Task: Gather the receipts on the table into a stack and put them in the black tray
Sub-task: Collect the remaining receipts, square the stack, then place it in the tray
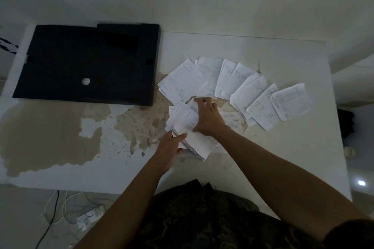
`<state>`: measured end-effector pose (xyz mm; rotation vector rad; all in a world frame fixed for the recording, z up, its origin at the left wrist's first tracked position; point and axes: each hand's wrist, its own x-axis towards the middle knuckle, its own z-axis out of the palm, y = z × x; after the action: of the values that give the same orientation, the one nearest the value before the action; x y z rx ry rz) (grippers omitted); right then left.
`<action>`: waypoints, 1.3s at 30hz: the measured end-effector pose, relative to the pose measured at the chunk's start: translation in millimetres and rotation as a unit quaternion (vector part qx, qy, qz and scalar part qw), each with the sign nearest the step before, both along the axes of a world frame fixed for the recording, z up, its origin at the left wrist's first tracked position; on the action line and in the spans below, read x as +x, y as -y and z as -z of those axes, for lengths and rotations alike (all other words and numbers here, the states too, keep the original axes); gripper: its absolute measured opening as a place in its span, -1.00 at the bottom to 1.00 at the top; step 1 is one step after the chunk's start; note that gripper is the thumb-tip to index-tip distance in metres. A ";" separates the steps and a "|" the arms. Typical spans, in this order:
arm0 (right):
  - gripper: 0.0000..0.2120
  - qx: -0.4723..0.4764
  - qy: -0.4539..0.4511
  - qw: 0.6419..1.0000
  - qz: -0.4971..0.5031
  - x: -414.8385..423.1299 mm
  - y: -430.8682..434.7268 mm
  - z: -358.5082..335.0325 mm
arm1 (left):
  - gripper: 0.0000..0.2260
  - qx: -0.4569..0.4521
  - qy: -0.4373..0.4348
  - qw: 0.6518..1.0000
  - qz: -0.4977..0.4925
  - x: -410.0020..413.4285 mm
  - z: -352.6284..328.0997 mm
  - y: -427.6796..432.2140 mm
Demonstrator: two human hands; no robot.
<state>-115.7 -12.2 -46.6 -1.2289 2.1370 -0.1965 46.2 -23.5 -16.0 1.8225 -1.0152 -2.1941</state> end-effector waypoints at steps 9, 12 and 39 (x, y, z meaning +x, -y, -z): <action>-0.07 -0.011 0.115 0.989 0.088 -14.1 -9.3 -6.9 | -0.55 -0.096 0.078 0.992 0.020 -11.5 7.1 8.3; -0.30 -0.064 0.039 0.969 0.234 -22.6 -33.5 -15.2 | -0.75 -0.164 0.131 0.977 0.020 0.2 -2.2 19.8; -0.37 0.030 -0.018 0.946 0.324 9.6 -83.1 -9.0 | -0.64 -0.077 0.084 0.994 0.002 41.4 0.0 7.8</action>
<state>-106.1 70.9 -37.6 -0.4578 2.4927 -0.3857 87.6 -31.3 -16.0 1.9594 -1.1842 -1.9311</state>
